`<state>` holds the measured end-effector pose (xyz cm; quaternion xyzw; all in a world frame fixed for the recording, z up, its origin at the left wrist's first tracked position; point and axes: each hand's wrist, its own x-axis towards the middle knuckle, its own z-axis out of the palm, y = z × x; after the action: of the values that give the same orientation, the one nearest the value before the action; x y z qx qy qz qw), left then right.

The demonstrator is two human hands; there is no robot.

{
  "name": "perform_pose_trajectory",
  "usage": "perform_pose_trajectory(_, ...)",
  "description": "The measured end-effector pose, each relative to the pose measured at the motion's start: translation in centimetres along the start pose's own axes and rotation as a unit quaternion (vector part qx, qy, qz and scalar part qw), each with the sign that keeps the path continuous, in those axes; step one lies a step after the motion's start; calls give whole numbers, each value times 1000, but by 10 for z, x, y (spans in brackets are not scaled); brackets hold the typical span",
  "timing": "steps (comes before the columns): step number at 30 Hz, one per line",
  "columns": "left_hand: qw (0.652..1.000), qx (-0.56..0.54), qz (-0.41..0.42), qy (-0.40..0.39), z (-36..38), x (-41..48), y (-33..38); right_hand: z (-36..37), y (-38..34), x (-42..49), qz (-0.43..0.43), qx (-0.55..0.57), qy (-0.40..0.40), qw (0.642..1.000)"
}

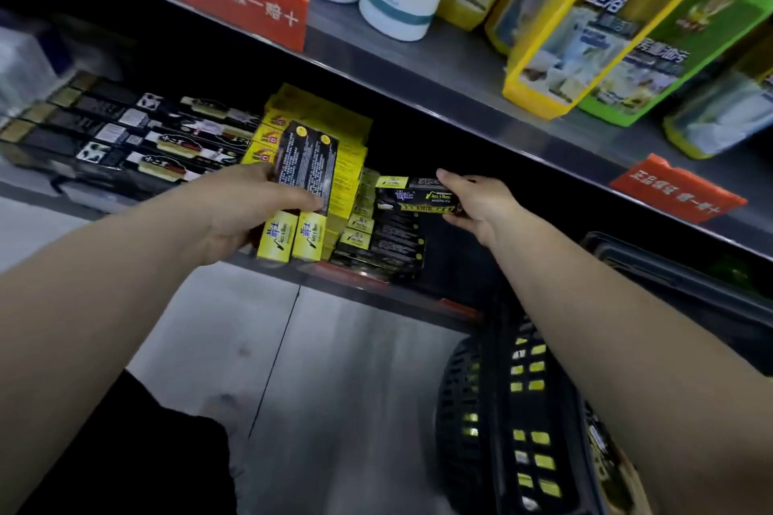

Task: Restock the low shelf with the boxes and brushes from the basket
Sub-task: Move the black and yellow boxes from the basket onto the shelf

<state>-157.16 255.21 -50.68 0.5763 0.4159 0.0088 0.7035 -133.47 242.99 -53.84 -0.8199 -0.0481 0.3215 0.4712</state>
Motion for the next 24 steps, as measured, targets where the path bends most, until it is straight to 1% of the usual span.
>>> perform_pose_trajectory(2,1000,10,-5,-5,1,8,1,4,2,16,7,-22,-11,1000)
perform_pose_trajectory(5,1000,-1,-7,-7,4,20,6,10,4,39,17,-70,-58,996)
perform_pose_trajectory(7,1000,-15,-4,-6,6,29,9,14,9,48,40,-100,-92,990)
perform_pose_trajectory(12,999,-43,-8,2,12,43,13,18,29,59,73,-222,-156,960)
perform_pose_trajectory(15,998,-57,-13,8,15,47,14,19,35,59,43,-326,-192,925)
perform_pose_trajectory(18,998,-59,-21,9,19,49,15,21,36,59,5,-379,-222,898)
perform_pose_trajectory(20,998,-58,-23,7,21,48,15,21,36,59,-21,-432,-236,870)
perform_pose_trajectory(22,998,-54,-23,7,23,48,15,22,36,59,-44,-476,-235,846)
perform_pose_trajectory(24,998,-54,-21,7,24,47,14,24,36,59,-61,-494,-226,838)
